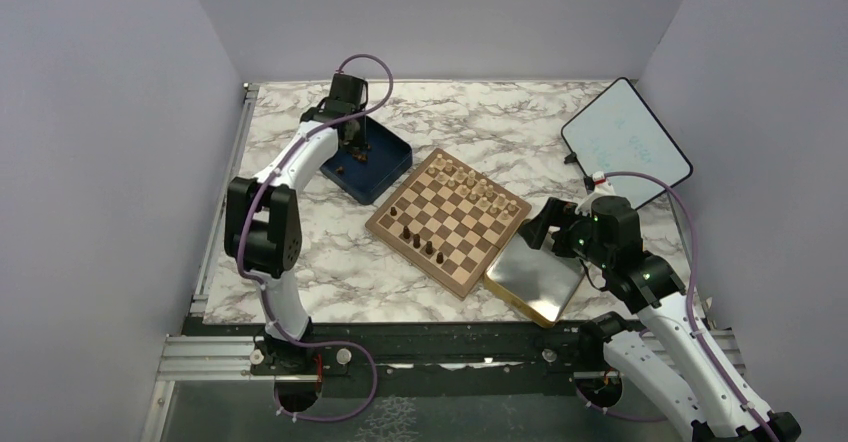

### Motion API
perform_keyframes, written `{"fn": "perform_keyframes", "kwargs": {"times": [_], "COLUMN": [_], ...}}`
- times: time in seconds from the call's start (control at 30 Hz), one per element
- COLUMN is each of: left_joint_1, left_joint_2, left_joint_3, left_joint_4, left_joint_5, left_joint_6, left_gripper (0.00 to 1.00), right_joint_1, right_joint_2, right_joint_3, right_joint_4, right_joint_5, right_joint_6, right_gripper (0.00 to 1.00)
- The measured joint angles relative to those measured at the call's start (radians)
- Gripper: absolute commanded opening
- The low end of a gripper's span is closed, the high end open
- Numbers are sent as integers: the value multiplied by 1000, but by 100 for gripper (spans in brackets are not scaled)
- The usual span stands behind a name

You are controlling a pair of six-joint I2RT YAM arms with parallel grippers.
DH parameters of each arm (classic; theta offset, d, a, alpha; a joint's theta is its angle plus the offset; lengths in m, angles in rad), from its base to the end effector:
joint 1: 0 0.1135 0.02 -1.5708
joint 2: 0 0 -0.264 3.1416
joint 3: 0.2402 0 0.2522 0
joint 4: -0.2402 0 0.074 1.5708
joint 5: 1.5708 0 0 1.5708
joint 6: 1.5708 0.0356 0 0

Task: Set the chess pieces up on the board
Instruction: Pick up the chess piece from the storage box.

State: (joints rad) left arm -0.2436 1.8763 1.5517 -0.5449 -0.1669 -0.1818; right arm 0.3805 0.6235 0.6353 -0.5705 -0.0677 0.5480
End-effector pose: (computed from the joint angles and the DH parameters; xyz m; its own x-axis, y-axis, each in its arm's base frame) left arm 0.4101 -0.0958 0.2607 -0.7534 0.0036 -0.6575 -0.0024 1.0000 0.0082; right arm 0.1317 0.0553 0.2725 -0.6409 0.3035 -0.7051 -0.1053 0.8751 0.4724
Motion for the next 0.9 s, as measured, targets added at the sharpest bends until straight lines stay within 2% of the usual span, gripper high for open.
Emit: {"fn": "perform_keyframes", "kwargs": {"times": [0.43, 0.9], "left_joint_1": [-182, -349], "left_joint_2": [-220, -456], "left_joint_3": [-175, -457], "left_joint_4": [-33, -48], "left_joint_5": [1, -58], "left_joint_6": [-44, -161], "left_gripper": [15, 15], "right_joint_1": [0, 0], "right_joint_2": [0, 0], "right_joint_3": [0, 0], "right_joint_4": [0, 1], "right_joint_5": [0, 0], "right_joint_6": [0, 0], "right_gripper": [94, 94]}}
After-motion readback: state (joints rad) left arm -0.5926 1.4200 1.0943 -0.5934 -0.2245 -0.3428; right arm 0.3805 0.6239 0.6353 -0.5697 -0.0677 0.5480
